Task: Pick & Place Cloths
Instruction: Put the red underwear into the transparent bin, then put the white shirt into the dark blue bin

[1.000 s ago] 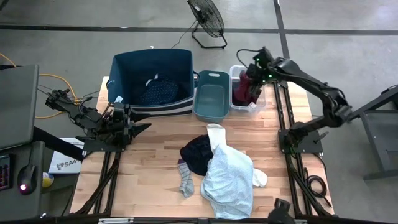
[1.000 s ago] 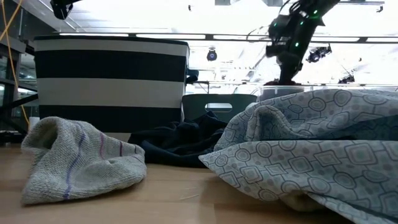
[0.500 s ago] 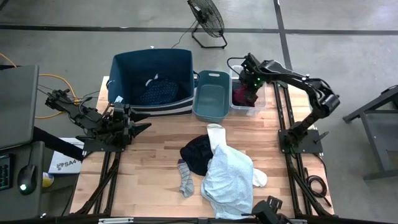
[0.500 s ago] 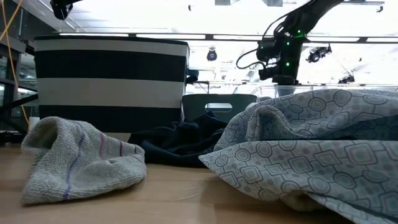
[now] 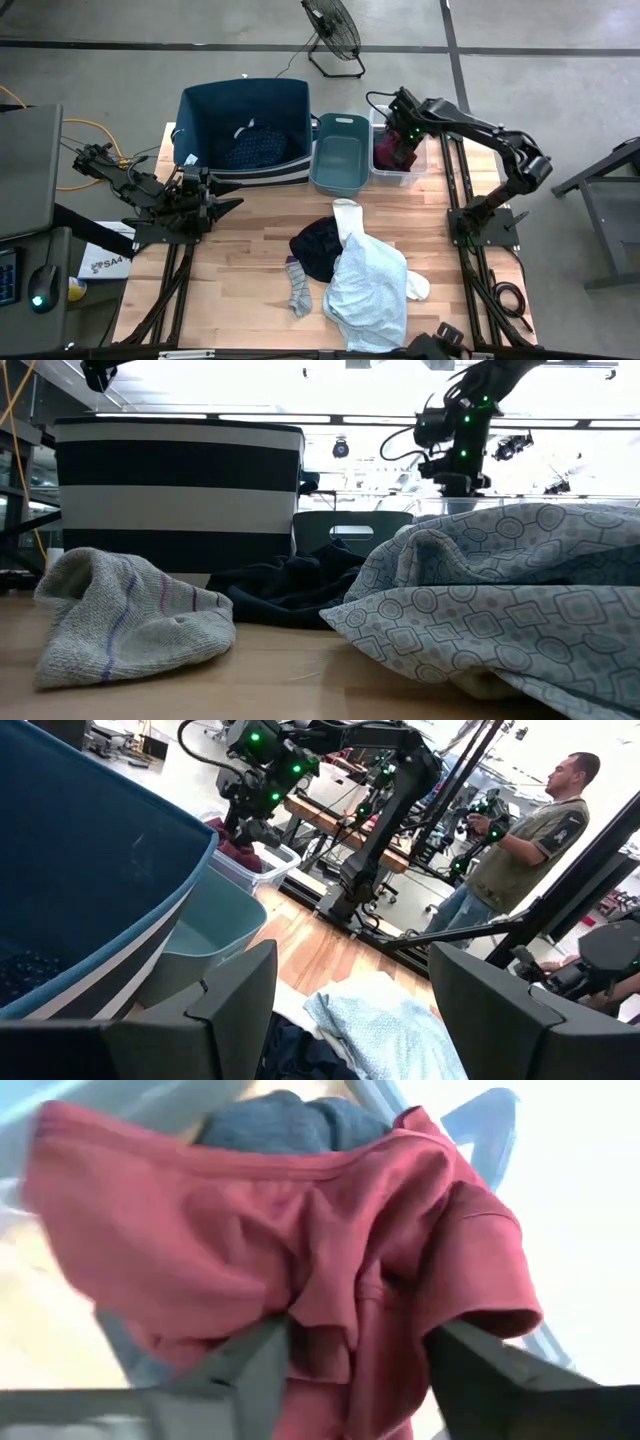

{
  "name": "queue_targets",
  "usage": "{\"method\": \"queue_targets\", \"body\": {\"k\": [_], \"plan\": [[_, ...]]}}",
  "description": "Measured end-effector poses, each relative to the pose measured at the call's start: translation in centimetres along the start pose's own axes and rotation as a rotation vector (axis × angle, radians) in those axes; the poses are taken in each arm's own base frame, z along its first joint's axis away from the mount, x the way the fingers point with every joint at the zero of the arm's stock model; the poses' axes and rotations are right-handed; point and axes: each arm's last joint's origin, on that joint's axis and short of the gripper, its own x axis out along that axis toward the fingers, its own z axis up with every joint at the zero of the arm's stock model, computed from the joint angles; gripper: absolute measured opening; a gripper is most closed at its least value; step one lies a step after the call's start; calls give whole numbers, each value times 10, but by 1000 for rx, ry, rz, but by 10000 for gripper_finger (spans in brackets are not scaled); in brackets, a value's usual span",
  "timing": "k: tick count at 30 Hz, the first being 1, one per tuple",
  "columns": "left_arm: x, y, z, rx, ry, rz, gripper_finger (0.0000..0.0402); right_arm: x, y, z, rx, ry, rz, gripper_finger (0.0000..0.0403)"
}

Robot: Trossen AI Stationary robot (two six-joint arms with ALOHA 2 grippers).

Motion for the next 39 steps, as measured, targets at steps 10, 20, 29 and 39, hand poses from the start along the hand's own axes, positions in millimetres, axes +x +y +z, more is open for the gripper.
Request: {"method": "queue_targets", "body": {"k": [10, 20, 29, 39], "plan": [[0, 0, 0, 0, 5, -7, 255, -50, 11, -25, 110, -47, 39, 313], [0, 0, 0, 0, 5, -8, 255, -113, 25, -79, 337, -44, 255, 306], [0, 0, 0, 26, 6, -8, 255, -136, 48, -113, 469, 109, 399, 306], [0, 1, -4, 51, 46, -26, 255, -150, 100, -122, 592, 224, 505, 305]]}}
